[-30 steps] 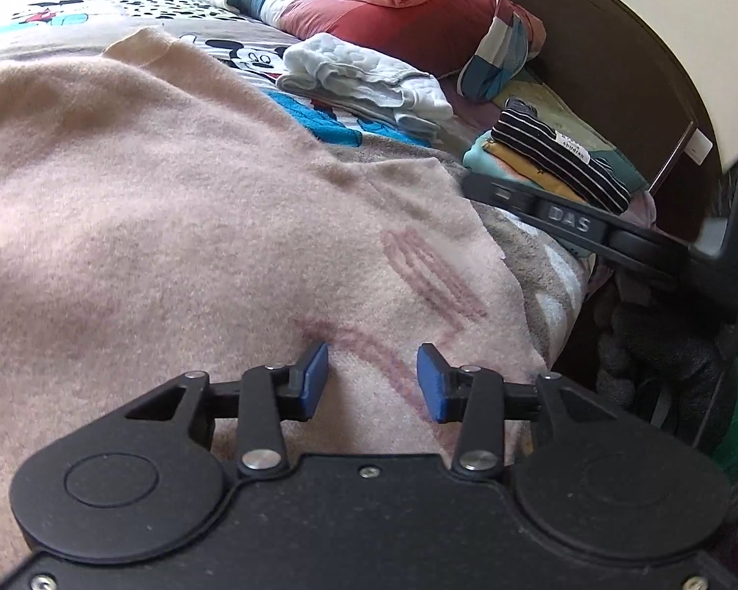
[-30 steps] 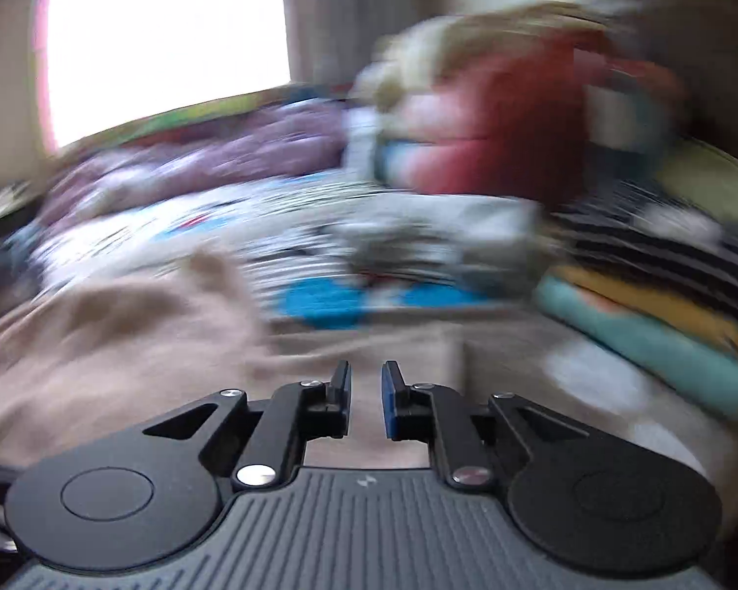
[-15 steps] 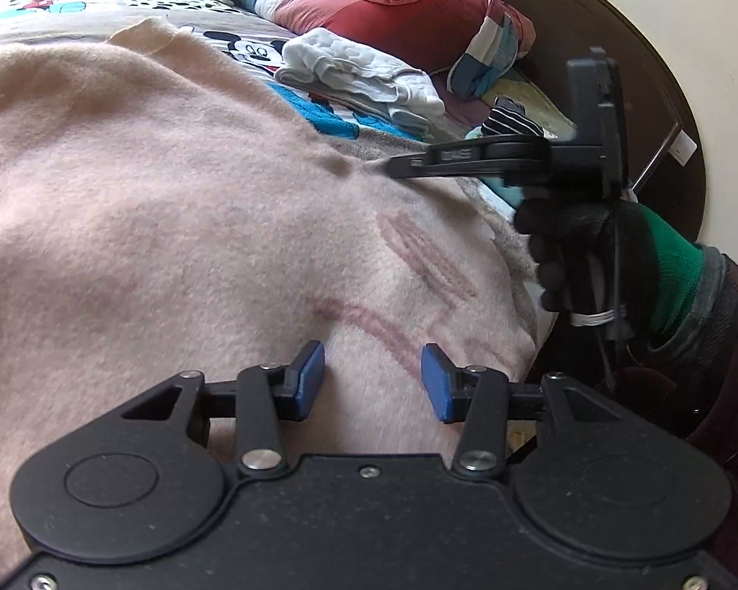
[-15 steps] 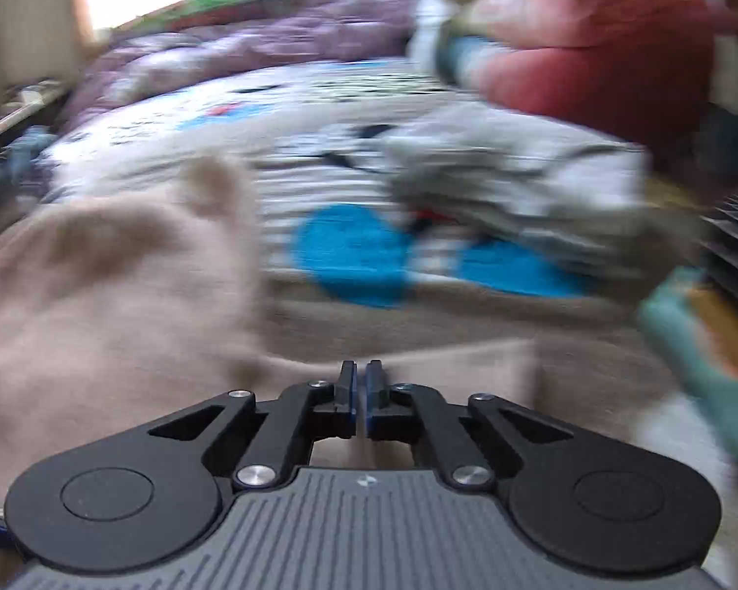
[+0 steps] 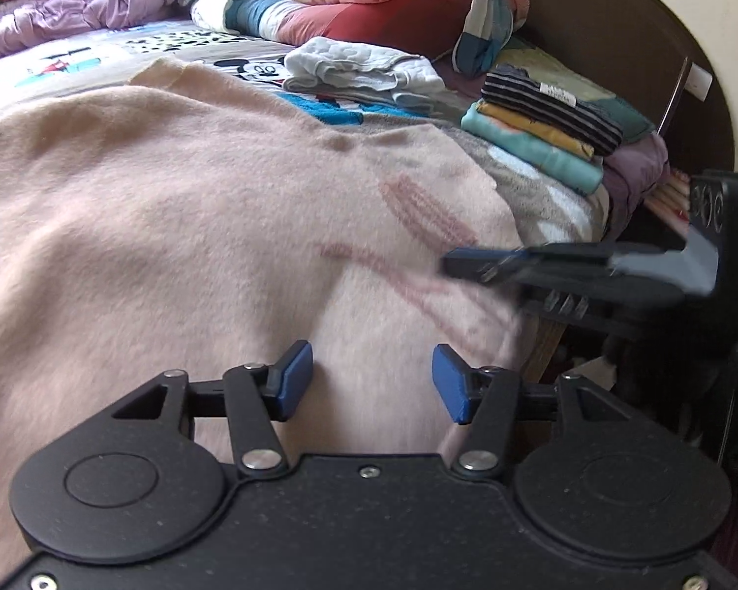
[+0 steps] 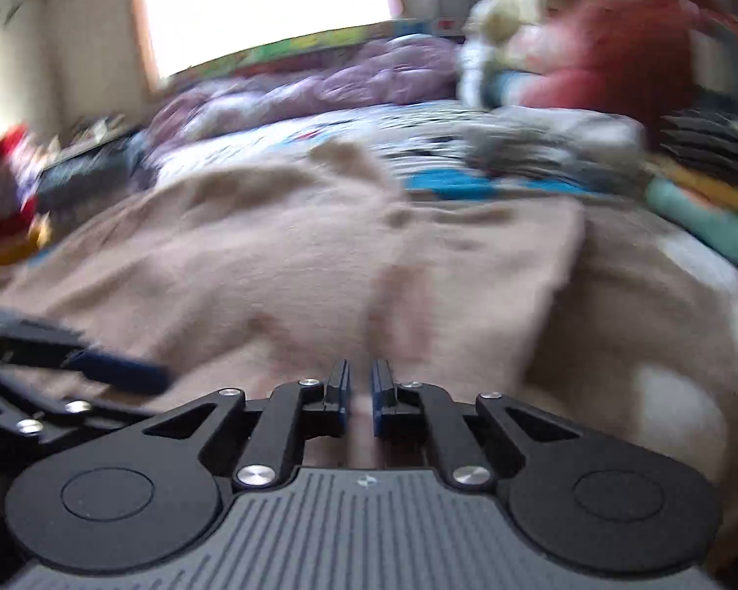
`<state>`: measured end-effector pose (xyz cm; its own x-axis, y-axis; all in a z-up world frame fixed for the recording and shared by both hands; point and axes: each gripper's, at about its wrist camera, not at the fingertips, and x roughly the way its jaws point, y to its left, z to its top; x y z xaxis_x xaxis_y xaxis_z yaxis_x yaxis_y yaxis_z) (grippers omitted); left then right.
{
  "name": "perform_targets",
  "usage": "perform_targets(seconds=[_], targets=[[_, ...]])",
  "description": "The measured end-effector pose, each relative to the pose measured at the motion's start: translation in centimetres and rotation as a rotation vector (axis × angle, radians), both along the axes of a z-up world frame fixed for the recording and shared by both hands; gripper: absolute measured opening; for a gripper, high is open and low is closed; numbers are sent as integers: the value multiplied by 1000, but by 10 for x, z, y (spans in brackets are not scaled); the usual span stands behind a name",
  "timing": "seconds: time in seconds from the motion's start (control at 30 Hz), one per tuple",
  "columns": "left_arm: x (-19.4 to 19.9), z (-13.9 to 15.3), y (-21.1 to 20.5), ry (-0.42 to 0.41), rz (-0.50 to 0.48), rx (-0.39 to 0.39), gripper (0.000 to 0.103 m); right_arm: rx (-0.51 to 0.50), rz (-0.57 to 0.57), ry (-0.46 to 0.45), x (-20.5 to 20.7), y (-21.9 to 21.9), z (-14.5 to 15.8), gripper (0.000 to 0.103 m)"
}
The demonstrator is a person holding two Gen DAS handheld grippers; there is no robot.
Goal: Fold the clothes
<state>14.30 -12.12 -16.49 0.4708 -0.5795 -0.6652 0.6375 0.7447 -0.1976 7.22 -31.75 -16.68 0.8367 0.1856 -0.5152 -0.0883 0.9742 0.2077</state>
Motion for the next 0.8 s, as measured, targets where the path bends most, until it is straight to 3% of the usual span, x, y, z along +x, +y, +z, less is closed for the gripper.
perform_targets(seconds=[0.03, 0.13, 0.17, 0.2, 0.3, 0.37, 0.4, 0.43, 0.5, 0.57, 0.63, 0.8], targets=[[-4, 2, 4, 5, -12, 16, 56, 1, -17, -1, -4, -6, 1, 0], [-15, 15, 32, -8, 11, 9, 56, -17, -59, -25, -17, -12, 8, 0], [-17, 18, 47, -30, 60, 1, 56, -32, -70, -50, -23, -8, 10, 2], [-20, 18, 62, -55, 120, 2, 56, -34, -61, -77, -27, -4, 12, 11], [-21, 10, 106, -118, 259, 54, 55, -51, 30, -148, -31, 21, 19, 12], [-16, 3, 127, -84, 289, 71, 56, -96, 120, -177, -31, 45, 22, 16], [-13, 0, 137, -66, 304, 79, 55, -126, 148, -150, -28, 54, 20, 17], [-10, -4, 147, -48, 318, 87, 48, -168, 157, -88, -23, 63, 15, 23], [-6, 5, 168, 0, 386, 10, 38, -181, 145, -18, -17, 65, 6, 24], [-6, 15, 182, -25, 425, -48, 39, -170, 129, 19, -15, 60, 6, 24], [-2, 21, 189, -60, 463, -65, 39, -202, 114, 31, -16, 61, 10, 24], [35, 24, 188, -20, 465, -96, 39, -206, 52, -2, -28, 64, 13, 26]])
